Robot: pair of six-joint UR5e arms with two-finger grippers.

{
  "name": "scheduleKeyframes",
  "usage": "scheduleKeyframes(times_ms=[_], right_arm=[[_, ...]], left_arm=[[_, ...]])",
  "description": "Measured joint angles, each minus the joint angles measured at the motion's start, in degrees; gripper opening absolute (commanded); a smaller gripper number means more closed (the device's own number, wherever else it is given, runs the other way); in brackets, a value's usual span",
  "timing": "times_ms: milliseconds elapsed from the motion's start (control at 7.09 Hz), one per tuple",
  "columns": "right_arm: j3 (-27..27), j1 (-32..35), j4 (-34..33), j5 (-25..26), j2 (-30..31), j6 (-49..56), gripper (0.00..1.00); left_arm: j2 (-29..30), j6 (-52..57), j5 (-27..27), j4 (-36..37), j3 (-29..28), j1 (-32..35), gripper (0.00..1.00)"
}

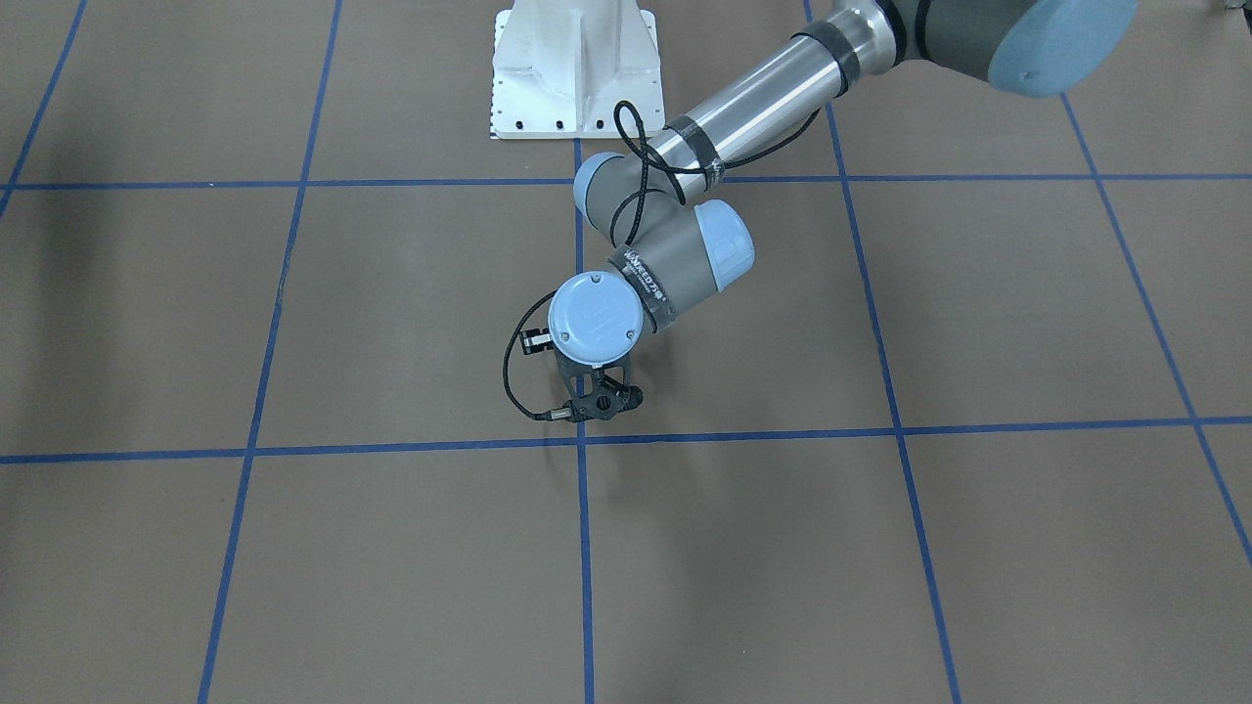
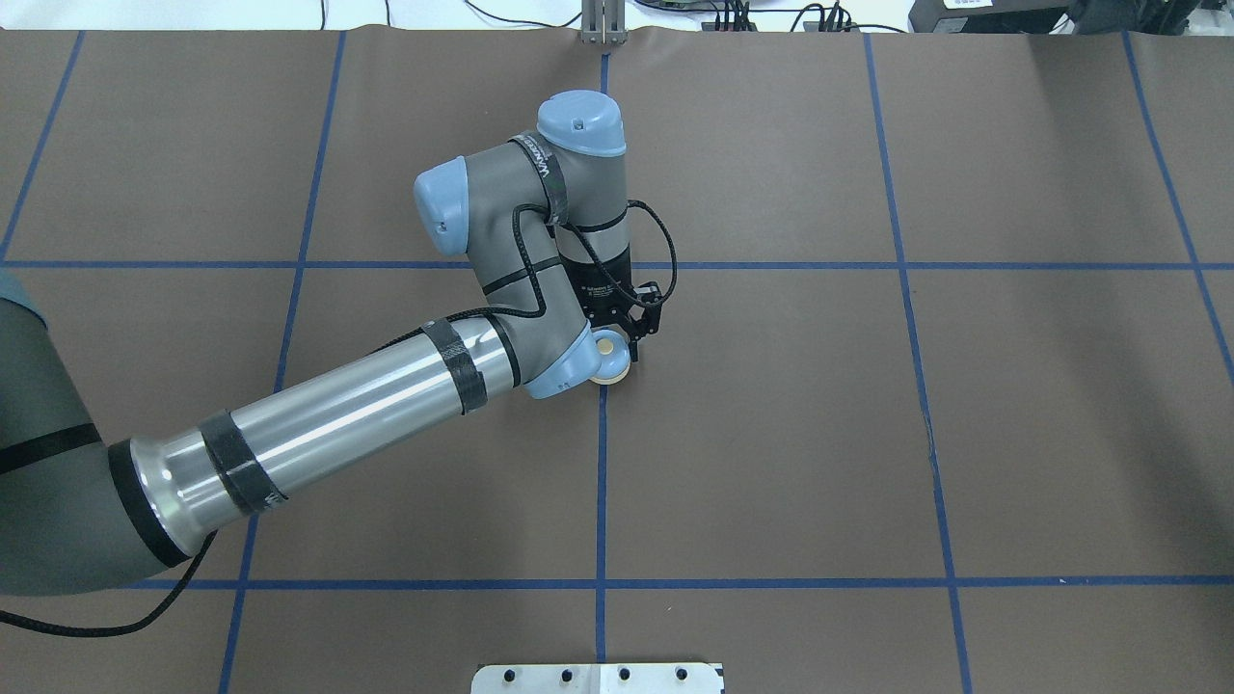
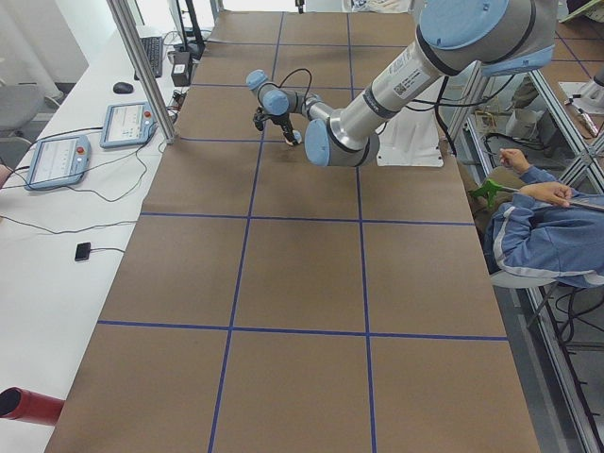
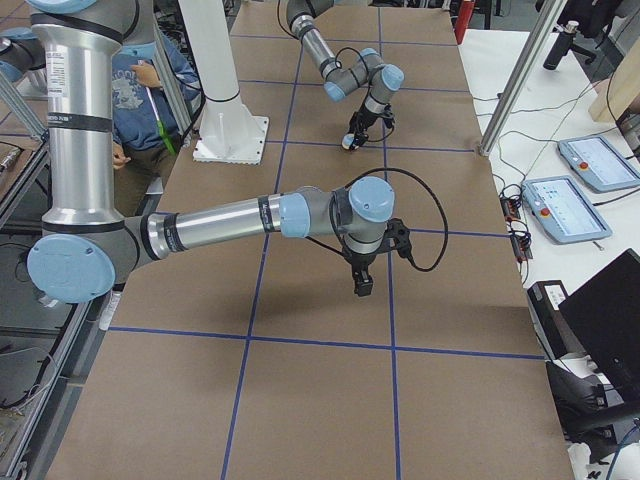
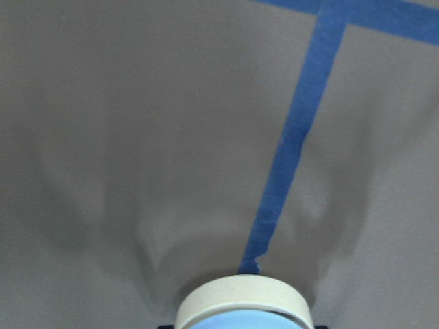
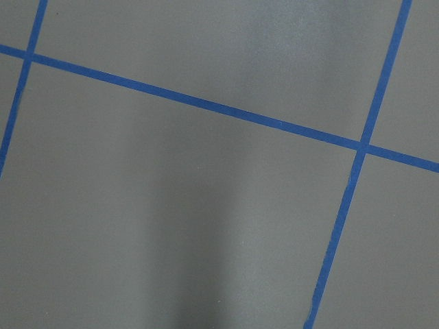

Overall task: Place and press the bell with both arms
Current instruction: 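Lower the bell onto the table center and open the left gripper, then withdraw the left gripper while the right gripper moves above the bell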

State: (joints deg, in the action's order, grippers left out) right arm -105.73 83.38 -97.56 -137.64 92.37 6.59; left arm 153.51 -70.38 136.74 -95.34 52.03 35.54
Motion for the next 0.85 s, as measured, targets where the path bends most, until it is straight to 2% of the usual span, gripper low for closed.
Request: scheduleKeyframes(times_ms=[141,564,847], right_arm=[[0.0,0.0,0.0,0.0,0.0,0.0,1.00],[0.1,0.0,0.0,0.1,0.0,0.0,1.00],[-0.1,0.0,0.2,0.2,0.0,0.2,1.00]], left_arm=[[-0.1,0.0,0.0,0.0,0.0,0.1,1.00],[-0.1,-0.8,0.0,0.2,0.4,0.4,1.00],[-0.4,-1.2,0.3,0.7,3.2,1.7,1.00]])
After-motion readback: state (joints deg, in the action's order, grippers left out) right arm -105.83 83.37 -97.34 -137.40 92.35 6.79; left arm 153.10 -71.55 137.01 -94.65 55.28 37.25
